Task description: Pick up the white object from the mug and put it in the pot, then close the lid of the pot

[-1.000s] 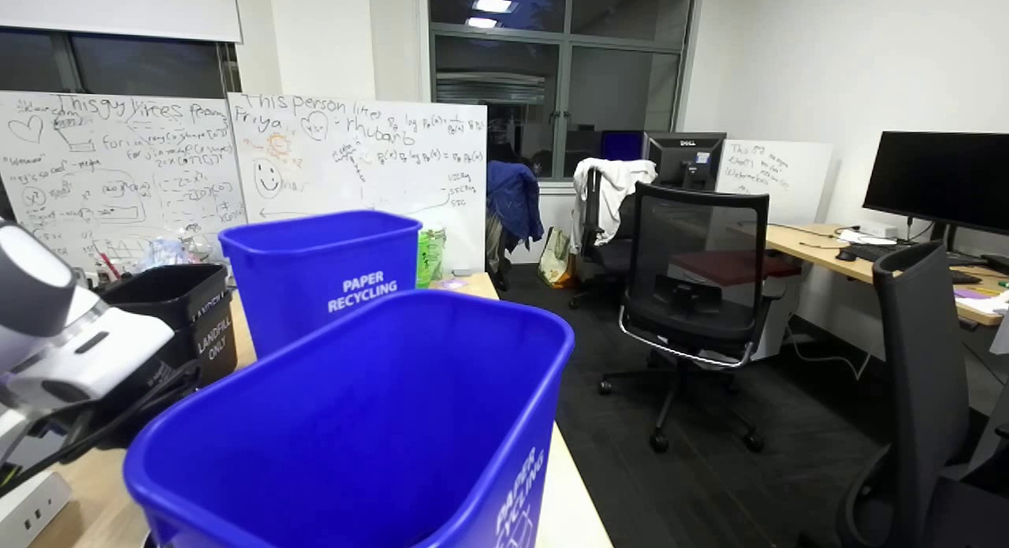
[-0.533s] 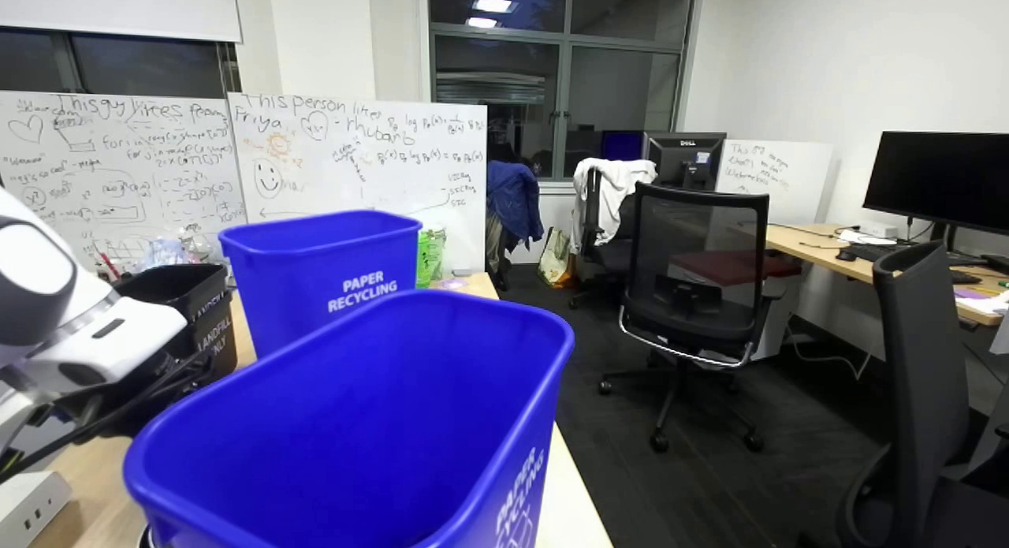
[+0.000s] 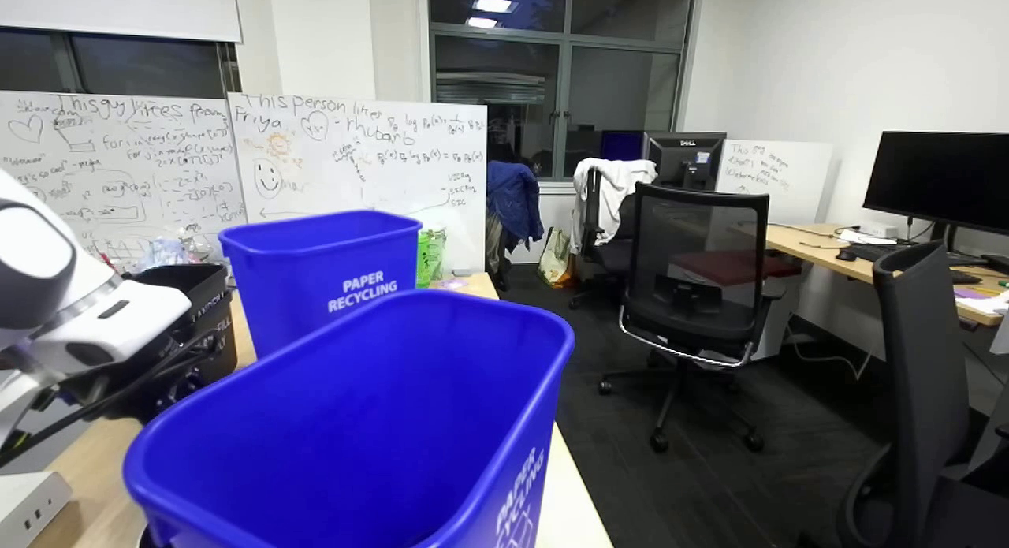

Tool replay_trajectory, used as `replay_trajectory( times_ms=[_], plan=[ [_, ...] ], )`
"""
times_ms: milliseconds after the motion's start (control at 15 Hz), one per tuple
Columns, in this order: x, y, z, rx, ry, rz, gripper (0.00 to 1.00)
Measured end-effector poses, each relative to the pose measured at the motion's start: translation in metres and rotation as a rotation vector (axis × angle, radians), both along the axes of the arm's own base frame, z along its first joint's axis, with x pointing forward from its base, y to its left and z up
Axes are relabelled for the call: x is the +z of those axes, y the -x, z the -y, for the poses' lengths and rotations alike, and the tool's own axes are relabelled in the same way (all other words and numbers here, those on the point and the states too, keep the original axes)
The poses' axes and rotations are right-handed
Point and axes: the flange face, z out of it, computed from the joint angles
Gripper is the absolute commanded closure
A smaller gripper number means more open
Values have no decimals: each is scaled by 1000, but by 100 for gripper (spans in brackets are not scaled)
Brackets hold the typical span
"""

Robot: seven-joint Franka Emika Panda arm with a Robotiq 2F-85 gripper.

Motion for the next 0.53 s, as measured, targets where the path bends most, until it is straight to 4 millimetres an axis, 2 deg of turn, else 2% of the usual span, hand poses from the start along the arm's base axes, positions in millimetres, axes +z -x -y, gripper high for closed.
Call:
replay_trajectory(
  times_ms=[267,533],
  plan=[
    [15,-6,-1,14,4,13,87],
    [19,-2,-13,-2,-12,-27,87]
  ],
)
